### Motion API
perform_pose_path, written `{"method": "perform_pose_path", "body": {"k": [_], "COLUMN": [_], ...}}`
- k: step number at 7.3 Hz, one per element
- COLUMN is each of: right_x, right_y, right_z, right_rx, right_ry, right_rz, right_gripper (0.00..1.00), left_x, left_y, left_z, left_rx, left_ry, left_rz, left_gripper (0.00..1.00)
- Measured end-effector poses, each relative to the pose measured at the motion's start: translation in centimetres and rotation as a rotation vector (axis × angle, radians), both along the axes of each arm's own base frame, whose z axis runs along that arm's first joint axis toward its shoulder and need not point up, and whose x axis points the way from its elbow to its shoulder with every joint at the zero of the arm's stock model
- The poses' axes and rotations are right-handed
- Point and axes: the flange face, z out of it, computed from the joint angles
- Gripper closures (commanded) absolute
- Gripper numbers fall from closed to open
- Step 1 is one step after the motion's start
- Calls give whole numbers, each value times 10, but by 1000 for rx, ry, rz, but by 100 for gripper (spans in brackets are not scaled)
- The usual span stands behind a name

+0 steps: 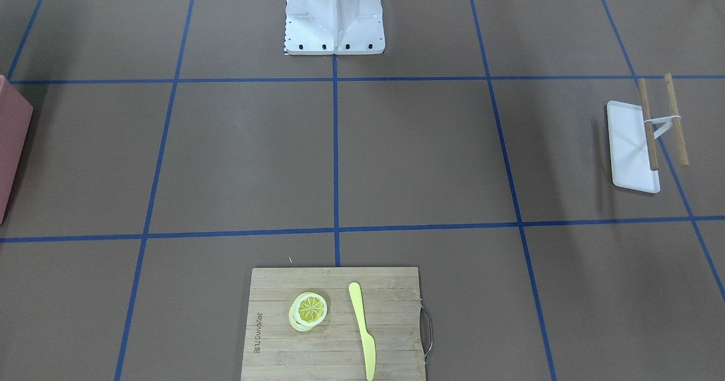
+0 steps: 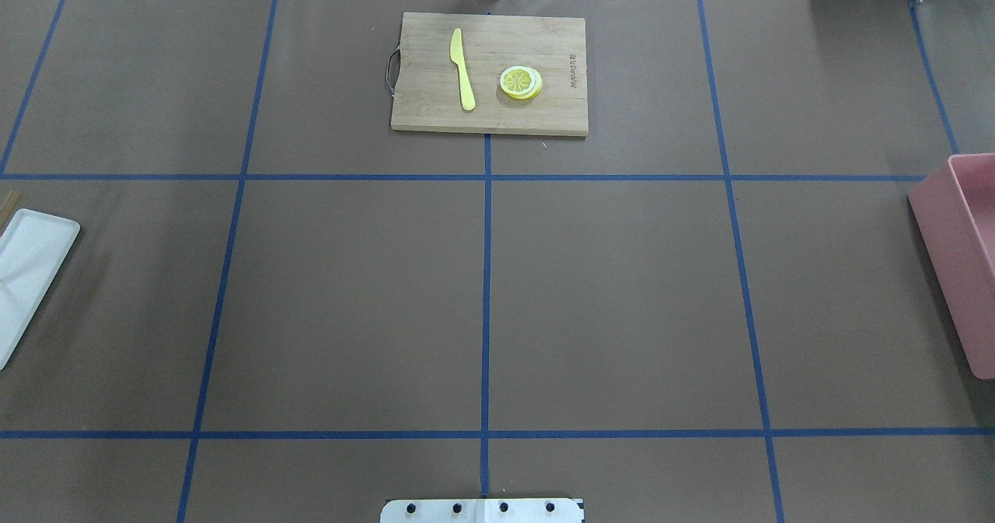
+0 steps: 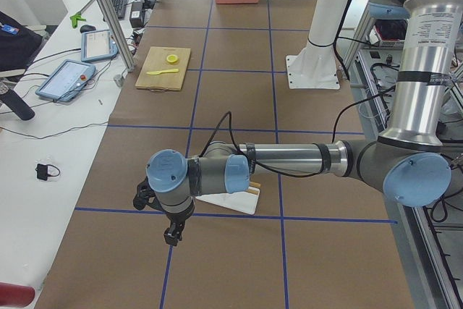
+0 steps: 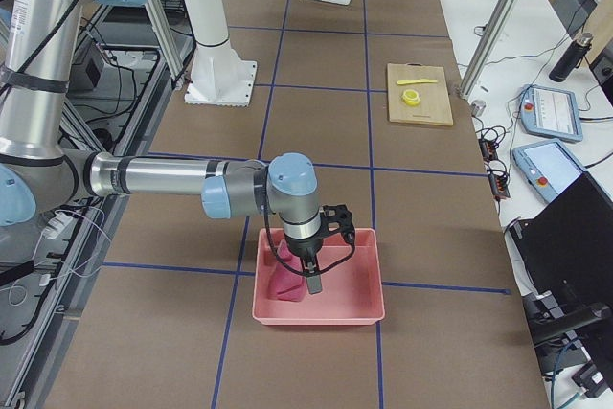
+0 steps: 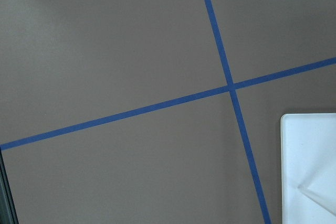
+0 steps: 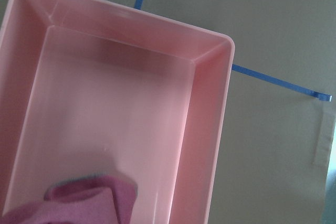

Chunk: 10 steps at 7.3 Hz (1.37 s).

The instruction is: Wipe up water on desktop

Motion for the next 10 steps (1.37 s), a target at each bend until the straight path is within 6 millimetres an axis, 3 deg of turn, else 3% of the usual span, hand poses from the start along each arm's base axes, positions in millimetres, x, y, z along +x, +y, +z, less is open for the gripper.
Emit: {"method": "perform_pose_path", "body": {"k": [2, 3, 6, 10], "right_x": [-4, -7, -10, -12], "right_y": [-49, -60, -65, -65], "right_z": [-15, -10, 5, 5], "right_rx": [-107, -140, -182, -184], "right_ry": [-59, -93, -118, -125], "right_rz": [52, 55, 53, 50], "right_gripper": [0, 0, 0, 0], "left_x": [0, 0, 1, 2], "left_y": [7, 13, 22, 30], "left_z": [4, 6, 9, 16], "left_rx": [-16, -22, -28, -34], "left_ry": [3, 4, 6, 7], "left_rz": [-3, -4, -5, -5], "left_gripper": [1, 1, 1, 1]}}
